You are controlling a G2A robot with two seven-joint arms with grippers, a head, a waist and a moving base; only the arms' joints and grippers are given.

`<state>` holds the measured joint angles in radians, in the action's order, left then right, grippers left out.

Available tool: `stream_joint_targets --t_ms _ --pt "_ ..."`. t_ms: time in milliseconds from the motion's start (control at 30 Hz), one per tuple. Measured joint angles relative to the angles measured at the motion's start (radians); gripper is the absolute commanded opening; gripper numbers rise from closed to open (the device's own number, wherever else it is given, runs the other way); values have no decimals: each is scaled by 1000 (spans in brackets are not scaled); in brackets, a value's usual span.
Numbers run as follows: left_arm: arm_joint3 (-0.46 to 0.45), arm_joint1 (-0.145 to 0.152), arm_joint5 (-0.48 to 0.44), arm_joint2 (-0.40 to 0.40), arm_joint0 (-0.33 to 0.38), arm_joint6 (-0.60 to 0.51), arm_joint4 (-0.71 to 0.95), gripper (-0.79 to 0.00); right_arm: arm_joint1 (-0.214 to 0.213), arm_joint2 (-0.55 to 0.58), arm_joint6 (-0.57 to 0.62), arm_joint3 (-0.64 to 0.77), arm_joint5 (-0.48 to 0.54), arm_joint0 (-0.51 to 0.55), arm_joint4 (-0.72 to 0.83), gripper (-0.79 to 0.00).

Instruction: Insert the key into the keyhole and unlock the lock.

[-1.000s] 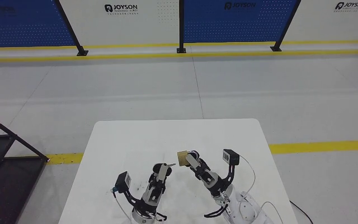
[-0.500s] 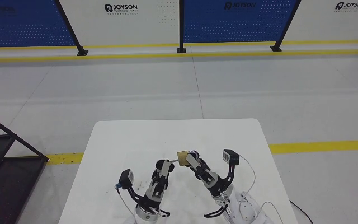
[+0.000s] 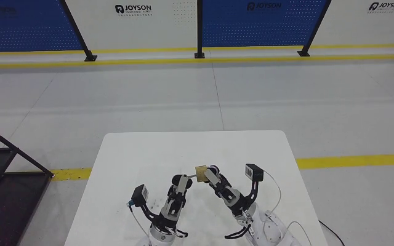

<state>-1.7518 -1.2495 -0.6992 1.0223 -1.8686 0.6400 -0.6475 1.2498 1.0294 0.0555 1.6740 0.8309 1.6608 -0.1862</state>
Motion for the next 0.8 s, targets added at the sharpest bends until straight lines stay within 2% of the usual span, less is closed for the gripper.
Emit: stream_joint_targets --t_ms 500,533,600,667,800 --pt "5 -6 10 0 6 -28 -7 -785 0 -6 22 10 -33 -7 -15 -785" --pt "5 -6 10 0 7 -29 -10 -763 0 -7 24 9 -34 -7 -16 -785" --pt "6 -7 10 0 7 -29 -13 -477 0 -7 24 10 -36 -8 -18 -785" --pt "7 -8 11 0 6 -30 -14 -406 0 -8 24 10 -37 -8 -20 -785" --pt "7 -9 9 2 5 -31 -19 -416 0 -8 22 10 -34 -8 -22 -785"
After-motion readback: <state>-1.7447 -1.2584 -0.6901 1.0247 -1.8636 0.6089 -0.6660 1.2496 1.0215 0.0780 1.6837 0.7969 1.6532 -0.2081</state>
